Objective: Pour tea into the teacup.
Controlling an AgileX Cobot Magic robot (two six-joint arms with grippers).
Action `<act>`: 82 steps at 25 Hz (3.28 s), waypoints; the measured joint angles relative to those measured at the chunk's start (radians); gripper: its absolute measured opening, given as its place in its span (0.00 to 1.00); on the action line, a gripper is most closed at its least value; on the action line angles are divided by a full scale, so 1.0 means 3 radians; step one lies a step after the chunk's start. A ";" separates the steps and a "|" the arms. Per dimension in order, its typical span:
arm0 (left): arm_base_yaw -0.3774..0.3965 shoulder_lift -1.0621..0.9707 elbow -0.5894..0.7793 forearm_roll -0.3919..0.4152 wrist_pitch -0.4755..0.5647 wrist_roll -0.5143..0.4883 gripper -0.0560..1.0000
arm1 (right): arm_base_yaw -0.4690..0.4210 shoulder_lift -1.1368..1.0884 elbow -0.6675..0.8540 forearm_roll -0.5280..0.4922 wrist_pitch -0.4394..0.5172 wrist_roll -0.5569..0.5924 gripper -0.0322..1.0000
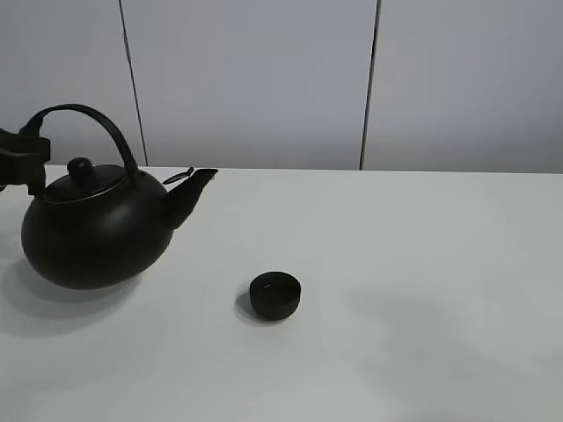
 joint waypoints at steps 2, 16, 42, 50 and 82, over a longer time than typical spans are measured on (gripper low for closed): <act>0.0037 0.0000 0.0090 -0.0016 -0.0132 0.0000 0.18 | 0.0000 0.0000 0.0000 0.0000 0.0000 0.0000 0.59; 0.0052 0.0077 0.0374 -0.0075 -0.0282 0.0315 0.18 | 0.0000 0.0000 0.0000 0.0000 -0.0006 0.0000 0.59; 0.0052 0.0230 0.0451 0.0011 -0.0493 0.0310 0.28 | 0.0000 0.0000 0.0000 0.0000 -0.0003 0.0000 0.59; 0.0052 0.0230 0.0469 0.0004 -0.0568 0.0286 0.34 | 0.0000 0.0000 0.0000 0.0000 -0.0003 0.0000 0.59; 0.0363 0.0171 0.0458 -0.0736 -0.0708 0.0231 0.34 | 0.0000 0.0000 0.0000 0.0000 -0.0008 0.0000 0.59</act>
